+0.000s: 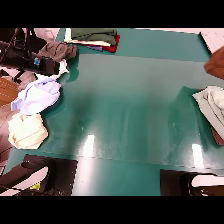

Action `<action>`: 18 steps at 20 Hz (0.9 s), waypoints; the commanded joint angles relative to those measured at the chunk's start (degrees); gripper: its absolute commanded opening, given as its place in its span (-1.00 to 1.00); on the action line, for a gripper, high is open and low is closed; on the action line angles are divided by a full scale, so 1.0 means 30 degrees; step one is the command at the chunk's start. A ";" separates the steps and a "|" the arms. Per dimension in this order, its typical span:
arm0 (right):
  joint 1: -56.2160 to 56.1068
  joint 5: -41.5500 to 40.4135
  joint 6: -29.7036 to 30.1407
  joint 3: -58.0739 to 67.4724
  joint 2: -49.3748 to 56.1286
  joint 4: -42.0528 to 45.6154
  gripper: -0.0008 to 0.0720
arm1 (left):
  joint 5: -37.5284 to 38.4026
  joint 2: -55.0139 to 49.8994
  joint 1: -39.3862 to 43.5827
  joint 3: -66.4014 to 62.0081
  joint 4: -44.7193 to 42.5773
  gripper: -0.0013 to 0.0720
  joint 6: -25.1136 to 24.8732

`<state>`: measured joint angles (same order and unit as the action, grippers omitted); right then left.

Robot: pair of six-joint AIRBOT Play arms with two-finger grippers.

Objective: Fold the shirts.

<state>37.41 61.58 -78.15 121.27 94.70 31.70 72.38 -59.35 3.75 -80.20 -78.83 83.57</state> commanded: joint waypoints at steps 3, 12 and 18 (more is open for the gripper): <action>0.2091 0.0714 0.1107 0.0248 0.0080 -0.0095 -0.91 | 0.0211 -0.0015 -0.0007 0.0007 0.0007 -0.89 0.0000; 0.4189 0.6528 0.0044 -0.3417 -0.1967 0.2098 -0.91 | -0.0117 -0.0015 -0.0007 0.0007 0.0000 -0.89 -0.0080; 0.5173 1.0943 -0.5858 -0.4940 -0.4612 1.1191 -0.91 | -0.0809 -0.0015 -0.0007 0.0007 0.0022 -0.89 -0.1013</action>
<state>51.79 86.76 -87.57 109.21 84.29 52.14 71.09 -59.35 3.75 -80.20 -78.81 81.62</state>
